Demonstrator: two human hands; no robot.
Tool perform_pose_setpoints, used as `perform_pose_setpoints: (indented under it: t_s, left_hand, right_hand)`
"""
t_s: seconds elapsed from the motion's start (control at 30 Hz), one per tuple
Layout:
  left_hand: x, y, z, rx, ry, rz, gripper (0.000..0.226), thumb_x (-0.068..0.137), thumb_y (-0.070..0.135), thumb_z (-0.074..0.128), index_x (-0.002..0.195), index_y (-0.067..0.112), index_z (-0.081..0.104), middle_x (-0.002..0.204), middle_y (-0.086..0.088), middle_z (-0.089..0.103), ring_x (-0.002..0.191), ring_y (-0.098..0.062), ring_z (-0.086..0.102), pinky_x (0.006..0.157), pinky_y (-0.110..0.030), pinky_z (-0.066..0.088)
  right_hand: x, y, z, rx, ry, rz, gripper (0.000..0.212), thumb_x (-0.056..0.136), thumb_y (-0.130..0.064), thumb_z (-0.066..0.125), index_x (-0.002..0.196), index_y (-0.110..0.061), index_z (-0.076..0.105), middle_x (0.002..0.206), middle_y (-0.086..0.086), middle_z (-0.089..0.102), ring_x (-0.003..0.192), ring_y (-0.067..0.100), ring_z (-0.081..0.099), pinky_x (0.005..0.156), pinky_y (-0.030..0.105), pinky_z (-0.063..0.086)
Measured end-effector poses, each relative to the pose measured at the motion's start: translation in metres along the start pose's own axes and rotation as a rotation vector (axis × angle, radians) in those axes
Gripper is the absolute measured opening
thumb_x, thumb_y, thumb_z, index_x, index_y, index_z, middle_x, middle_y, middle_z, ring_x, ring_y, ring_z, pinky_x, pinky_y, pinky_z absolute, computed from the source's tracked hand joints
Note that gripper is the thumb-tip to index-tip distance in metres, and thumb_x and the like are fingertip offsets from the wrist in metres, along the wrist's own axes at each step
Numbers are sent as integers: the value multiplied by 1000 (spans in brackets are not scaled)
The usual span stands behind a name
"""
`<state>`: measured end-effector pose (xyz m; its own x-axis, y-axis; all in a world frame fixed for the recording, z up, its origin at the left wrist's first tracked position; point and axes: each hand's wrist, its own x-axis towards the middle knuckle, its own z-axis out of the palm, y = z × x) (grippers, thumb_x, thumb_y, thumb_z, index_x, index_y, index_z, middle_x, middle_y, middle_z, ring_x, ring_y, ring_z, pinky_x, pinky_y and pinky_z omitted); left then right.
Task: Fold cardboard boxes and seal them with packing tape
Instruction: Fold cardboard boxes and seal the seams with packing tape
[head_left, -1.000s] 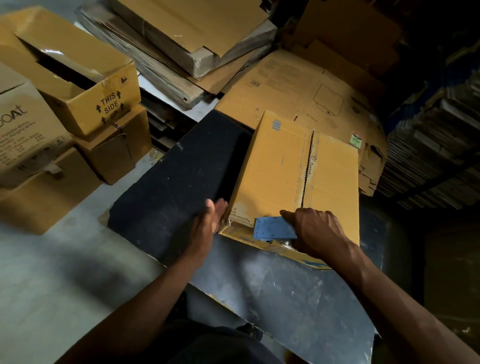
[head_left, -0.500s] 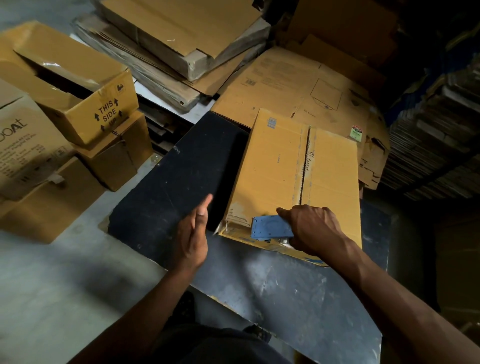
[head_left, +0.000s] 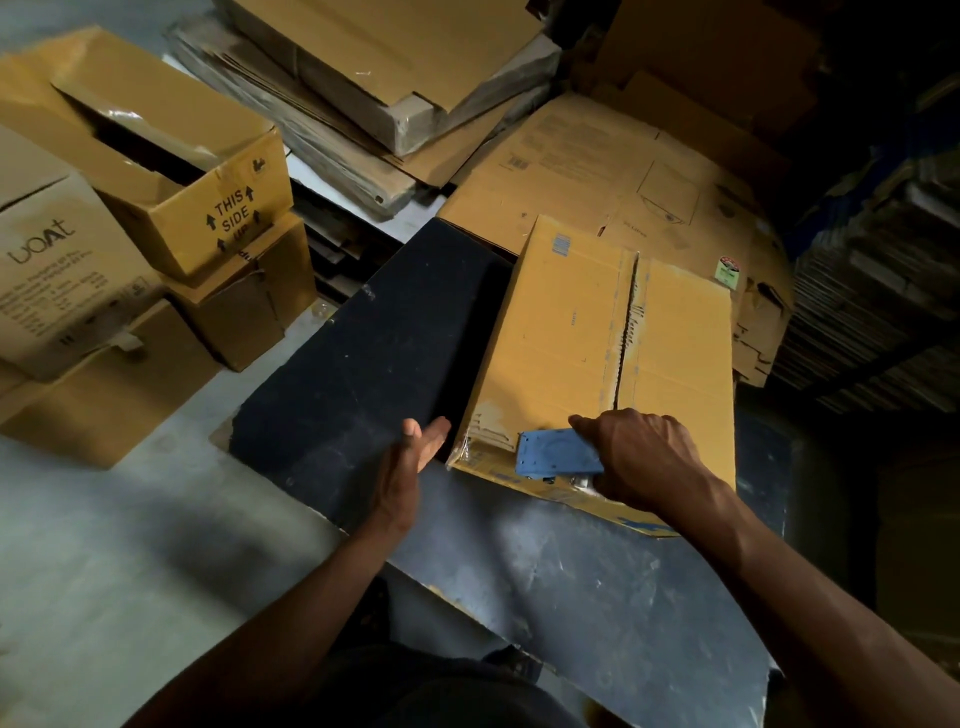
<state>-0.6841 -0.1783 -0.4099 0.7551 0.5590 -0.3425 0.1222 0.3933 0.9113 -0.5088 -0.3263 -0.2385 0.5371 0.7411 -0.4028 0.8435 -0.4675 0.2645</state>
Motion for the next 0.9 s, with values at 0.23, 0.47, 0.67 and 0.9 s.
perform_pose_setpoints:
  t_s: [0.23, 0.47, 0.67, 0.9]
  left_hand:
    - [1, -22, 7, 141, -58, -64, 123, 66, 106, 21, 156, 26, 42, 155, 5, 45, 145, -9, 41, 119, -26, 28]
    - [18, -24, -7, -70, -76, -198, 134, 58, 108, 34, 161, 21, 31, 165, 4, 34, 152, -7, 28, 125, -29, 14]
    - [6, -27, -8, 94, 21, 103, 70, 86, 53, 57, 146, 18, 53, 148, 0, 57, 138, -10, 54, 114, -26, 42]
    - [11, -43, 8, 601, 320, 265, 33, 90, 32, 80, 121, 21, 75, 106, 12, 73, 90, -8, 69, 71, -24, 56]
  right_hand:
    - [-2, -4, -2, -10, -29, 14, 59, 88, -39, 73, 142, -30, 50, 114, 0, 69, 99, 25, 70, 82, 41, 60]
    - [-2, -5, -8, 1, -66, 21, 61, 88, -40, 73, 143, -31, 48, 116, 0, 69, 100, 24, 70, 83, 42, 60]
    - [-2, -5, -7, 5, -62, 37, 62, 88, -38, 73, 144, -31, 48, 117, 0, 69, 101, 24, 70, 85, 42, 60]
    - [-3, -6, -7, 5, -55, 22, 59, 88, -39, 72, 142, -32, 49, 112, 0, 69, 100, 25, 70, 84, 41, 60]
